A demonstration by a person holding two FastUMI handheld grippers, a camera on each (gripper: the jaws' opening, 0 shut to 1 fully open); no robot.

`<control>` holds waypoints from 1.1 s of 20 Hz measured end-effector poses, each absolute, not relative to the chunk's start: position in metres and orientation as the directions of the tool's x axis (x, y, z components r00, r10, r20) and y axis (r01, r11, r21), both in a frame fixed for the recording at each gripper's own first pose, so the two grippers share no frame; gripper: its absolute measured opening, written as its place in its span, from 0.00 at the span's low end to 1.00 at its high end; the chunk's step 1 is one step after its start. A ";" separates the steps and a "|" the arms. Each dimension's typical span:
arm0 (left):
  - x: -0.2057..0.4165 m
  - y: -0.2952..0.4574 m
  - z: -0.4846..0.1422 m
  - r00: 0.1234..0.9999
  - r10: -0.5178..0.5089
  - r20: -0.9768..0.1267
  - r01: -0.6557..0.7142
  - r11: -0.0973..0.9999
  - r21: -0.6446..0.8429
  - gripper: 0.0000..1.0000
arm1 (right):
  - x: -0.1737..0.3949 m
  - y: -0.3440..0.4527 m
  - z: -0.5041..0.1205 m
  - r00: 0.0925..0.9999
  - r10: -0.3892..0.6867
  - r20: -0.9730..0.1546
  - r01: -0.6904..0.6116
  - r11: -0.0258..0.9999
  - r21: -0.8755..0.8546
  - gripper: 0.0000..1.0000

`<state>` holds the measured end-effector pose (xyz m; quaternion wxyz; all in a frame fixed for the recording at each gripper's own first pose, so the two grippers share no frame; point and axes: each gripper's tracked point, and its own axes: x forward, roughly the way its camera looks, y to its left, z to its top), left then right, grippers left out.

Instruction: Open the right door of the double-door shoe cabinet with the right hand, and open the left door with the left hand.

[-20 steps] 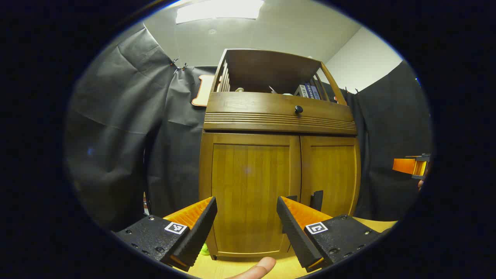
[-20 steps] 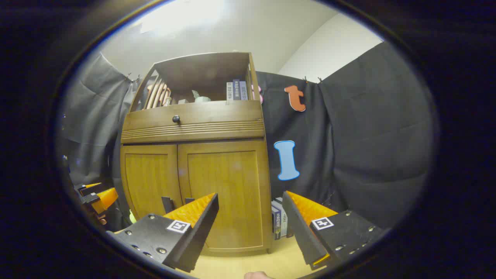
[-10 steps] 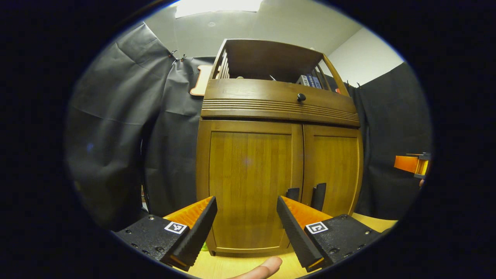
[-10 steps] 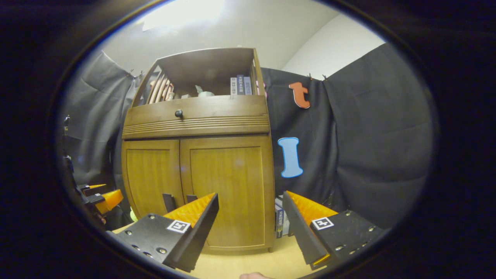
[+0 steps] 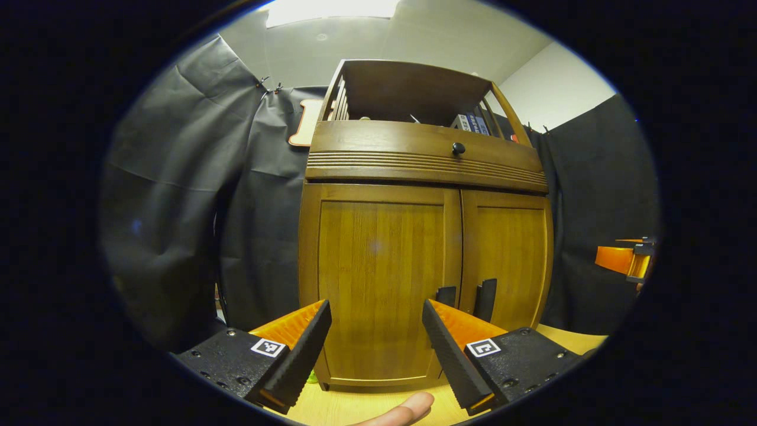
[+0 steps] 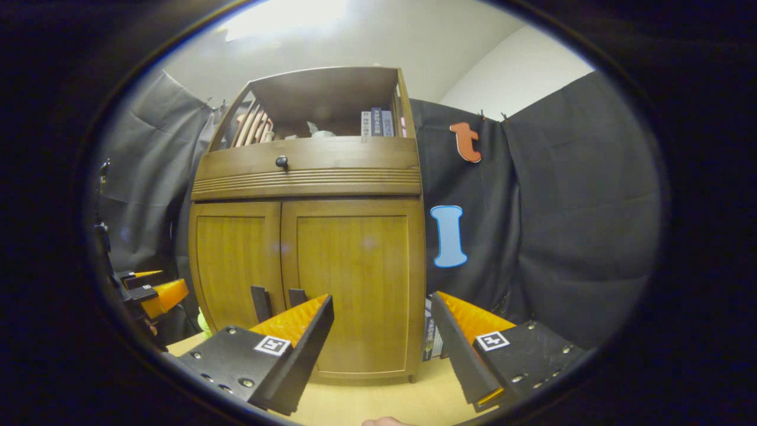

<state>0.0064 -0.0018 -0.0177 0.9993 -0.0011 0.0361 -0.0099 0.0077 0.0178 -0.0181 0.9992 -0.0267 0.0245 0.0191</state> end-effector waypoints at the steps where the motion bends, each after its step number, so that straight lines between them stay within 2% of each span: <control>1: 0.006 -0.002 -0.018 0.997 -0.019 -0.072 0.019 1.000 -0.002 0.92 | 0.009 0.021 -0.020 0.998 0.040 -0.054 -0.043 0.998 -0.055 0.93; 3: 0.008 0.000 -0.018 0.997 -0.015 -0.075 0.015 1.000 -0.001 0.92 | 0.014 0.025 -0.026 0.997 0.043 -0.064 -0.047 0.997 -0.064 0.93; 4: 0.007 0.000 -0.019 0.997 -0.014 -0.076 0.014 1.000 -0.002 0.92 | 0.017 0.029 -0.029 0.996 0.046 -0.070 -0.051 0.996 -0.071 1.00; 10: 0.009 0.000 -0.017 0.996 -0.030 -0.082 0.026 0.998 -0.051 0.92 | 0.062 0.056 -0.060 0.992 0.068 -0.107 -0.076 0.994 -0.073 1.00; 11: 0.009 -0.002 -0.017 0.996 -0.034 -0.083 0.029 0.998 -0.058 0.92 | 0.071 0.065 -0.069 0.987 0.088 -0.132 -0.097 0.993 -0.065 0.93; 12: 0.009 -0.002 -0.016 0.996 -0.039 -0.084 0.034 0.998 -0.060 0.92 | 0.082 0.075 -0.081 0.981 0.111 -0.161 -0.121 0.991 -0.056 0.98; 13: 0.010 -0.001 -0.015 0.996 -0.038 -0.082 0.033 0.998 -0.060 0.92 | 0.091 0.082 -0.090 0.975 0.120 -0.187 -0.131 0.990 -0.045 0.94; 14: 0.010 0.000 -0.014 0.996 -0.032 -0.078 0.027 0.998 -0.056 0.96 | 0.097 0.087 -0.098 0.971 0.128 -0.201 -0.138 0.990 -0.037 0.98; 15: 0.012 0.003 -0.014 0.997 -0.022 -0.079 0.018 0.998 -0.053 0.92 | 0.105 0.095 -0.103 0.969 0.137 -0.208 -0.146 0.989 -0.026 0.94; 16: 0.012 0.005 -0.015 0.997 -0.015 -0.080 0.011 0.999 -0.051 0.92 | 0.110 0.104 -0.110 0.964 0.153 -0.218 -0.160 0.987 -0.017 0.98; 17: 0.013 0.004 -0.015 0.996 -0.014 -0.084 0.010 0.999 -0.050 0.92 | 0.115 0.111 -0.114 0.961 0.166 -0.223 -0.172 0.985 -0.006 0.94; 18: 0.013 0.003 -0.017 0.996 -0.019 -0.086 0.015 0.999 -0.048 0.92 | 0.119 0.122 -0.118 0.957 0.181 -0.227 -0.185 0.983 0.003 0.98; 19: 0.012 0.002 -0.017 0.996 -0.023 -0.089 0.019 0.999 -0.046 0.95 | 0.124 0.130 -0.123 0.953 0.191 -0.234 -0.195 0.981 0.007 0.98; 20: 0.012 0.002 -0.016 0.996 -0.024 -0.088 0.020 0.999 -0.047 0.95 | 0.127 0.135 -0.129 0.951 0.189 -0.244 -0.194 0.981 0.005 0.93; 21: 0.013 0.002 -0.016 0.996 -0.025 -0.086 0.021 0.999 -0.048 0.92 | 0.132 0.143 -0.134 0.945 0.206 -0.255 -0.211 0.977 0.005 0.98; 22: 0.013 0.002 -0.016 0.996 -0.026 -0.084 0.022 0.999 -0.047 0.92 | 0.135 0.152 -0.141 0.939 0.220 -0.265 -0.228 0.974 0.001 0.94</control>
